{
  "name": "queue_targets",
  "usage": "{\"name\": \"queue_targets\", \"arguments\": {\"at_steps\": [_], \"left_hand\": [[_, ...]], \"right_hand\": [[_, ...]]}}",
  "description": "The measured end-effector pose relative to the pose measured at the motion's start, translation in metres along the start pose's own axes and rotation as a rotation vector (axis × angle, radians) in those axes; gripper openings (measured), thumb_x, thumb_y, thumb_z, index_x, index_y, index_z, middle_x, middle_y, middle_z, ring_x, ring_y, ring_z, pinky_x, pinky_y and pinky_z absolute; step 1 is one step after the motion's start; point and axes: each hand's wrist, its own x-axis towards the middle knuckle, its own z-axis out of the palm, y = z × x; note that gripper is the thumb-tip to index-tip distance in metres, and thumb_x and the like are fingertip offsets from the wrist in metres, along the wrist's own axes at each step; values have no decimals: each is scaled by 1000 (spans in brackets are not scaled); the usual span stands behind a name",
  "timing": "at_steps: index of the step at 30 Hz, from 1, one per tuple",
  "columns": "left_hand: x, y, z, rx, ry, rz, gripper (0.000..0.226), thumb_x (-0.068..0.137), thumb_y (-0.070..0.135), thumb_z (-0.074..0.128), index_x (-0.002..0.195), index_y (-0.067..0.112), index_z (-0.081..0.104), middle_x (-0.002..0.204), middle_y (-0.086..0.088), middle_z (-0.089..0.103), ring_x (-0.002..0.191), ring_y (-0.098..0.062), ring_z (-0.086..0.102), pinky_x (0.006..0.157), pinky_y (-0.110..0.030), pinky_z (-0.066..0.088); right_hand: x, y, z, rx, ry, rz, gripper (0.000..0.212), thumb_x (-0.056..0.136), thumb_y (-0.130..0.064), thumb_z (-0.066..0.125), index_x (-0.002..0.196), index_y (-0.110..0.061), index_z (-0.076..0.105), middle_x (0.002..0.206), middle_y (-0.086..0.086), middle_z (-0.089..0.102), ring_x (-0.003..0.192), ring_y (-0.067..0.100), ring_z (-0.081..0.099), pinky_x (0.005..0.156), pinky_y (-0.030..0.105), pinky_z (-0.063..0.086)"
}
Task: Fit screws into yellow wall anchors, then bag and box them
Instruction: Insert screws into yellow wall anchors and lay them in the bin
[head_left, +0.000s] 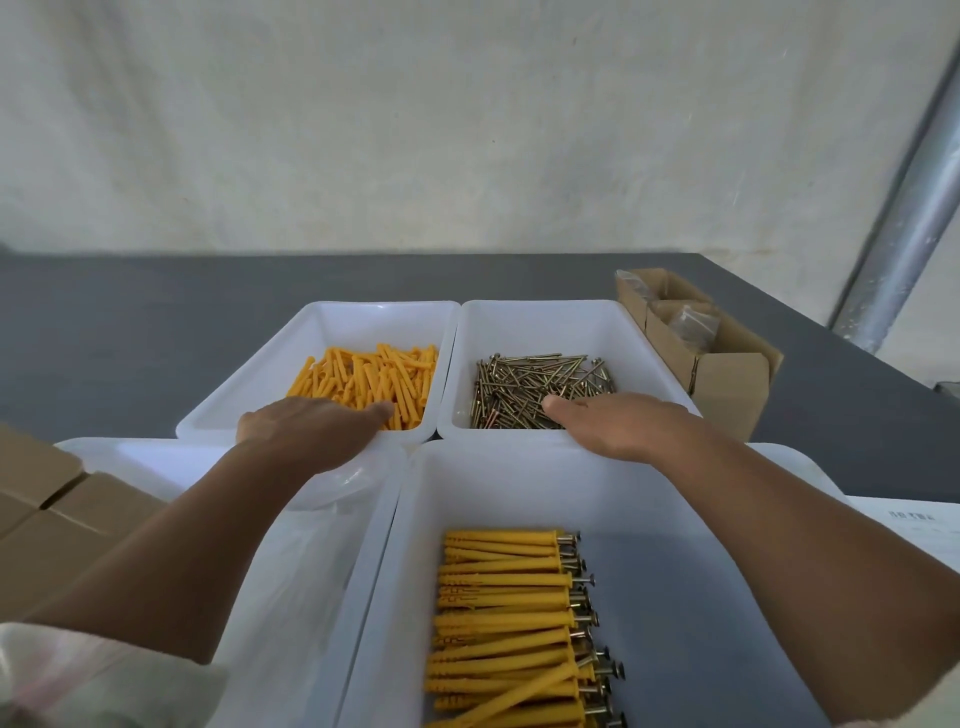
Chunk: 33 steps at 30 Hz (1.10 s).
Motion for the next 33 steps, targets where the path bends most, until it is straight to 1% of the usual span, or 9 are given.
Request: {"name": "queue_targets", "arguments": {"at_steps": [5, 7, 9, 14, 19, 25, 28, 31, 33], "left_hand": [[2, 0, 2, -29, 30, 6, 82, 82, 83, 23, 124, 22, 59, 130, -6, 59, 113, -25, 54, 84, -38, 40], [2, 0, 2, -52, 67, 9, 69, 84, 79, 28, 102, 21, 61, 103, -2, 63, 91, -21, 52, 74, -34, 38], [2, 1, 2, -86, 102, -5, 59, 85, 74, 35, 81, 19, 55, 78, 3, 52, 73, -16, 48, 65, -32, 35], [-1, 3, 1, -162, 178, -16, 52, 85, 64, 48, 69, 16, 56, 71, -3, 53, 63, -15, 47, 50, -27, 28], [-1, 3, -2, -177, 207, 28, 51, 88, 54, 53, 62, 10, 58, 66, -5, 57, 62, -16, 51, 48, -27, 29], [-6, 4, -7, -204, 281, 100, 32, 87, 37, 58, 81, 8, 70, 77, -8, 65, 69, -18, 55, 51, -25, 38], [-8, 4, -8, -267, 346, 115, 21, 85, 21, 57, 94, 9, 72, 89, -9, 69, 78, -22, 56, 59, -28, 42], [-9, 4, -9, -325, 419, 146, 30, 85, 9, 54, 110, 14, 70, 104, -9, 69, 94, -27, 58, 71, -27, 41], [-9, 5, -11, -372, 481, 173, 34, 85, 5, 51, 112, 14, 70, 104, -10, 70, 86, -27, 59, 69, -28, 43]], "right_hand": [[7, 4, 2, 12, 5, 46, 88, 83, -82, 16, 149, -28, 39, 159, 5, 31, 143, 30, 31, 114, 47, 27], [7, 4, 3, 12, 22, 40, 89, 81, -82, 16, 147, -28, 42, 158, 5, 33, 142, 30, 33, 112, 46, 30], [6, 4, 4, 10, 52, 40, 89, 81, -82, 15, 145, -28, 45, 156, 4, 37, 139, 29, 37, 104, 45, 33], [4, 5, 7, 10, 124, 16, 82, 83, -79, 19, 132, -25, 57, 139, 4, 55, 121, 27, 52, 80, 37, 36], [0, 4, 6, 3, 183, -24, 69, 88, -73, 25, 123, -29, 64, 122, 0, 62, 102, 22, 55, 75, 35, 39], [-7, 5, 6, 63, 285, -88, 42, 92, -57, 36, 97, -34, 70, 100, -6, 65, 89, 17, 55, 67, 30, 41], [-9, 5, 7, 101, 357, -105, 36, 92, -50, 43, 110, -33, 69, 113, -7, 67, 98, 19, 57, 74, 32, 47], [-11, 5, 7, 161, 395, -103, 40, 92, -50, 49, 129, -41, 59, 136, -8, 58, 121, 21, 52, 86, 35, 46], [-12, 5, 6, 204, 417, -110, 41, 92, -48, 51, 132, -41, 57, 139, -7, 56, 124, 21, 51, 88, 36, 45]]}}
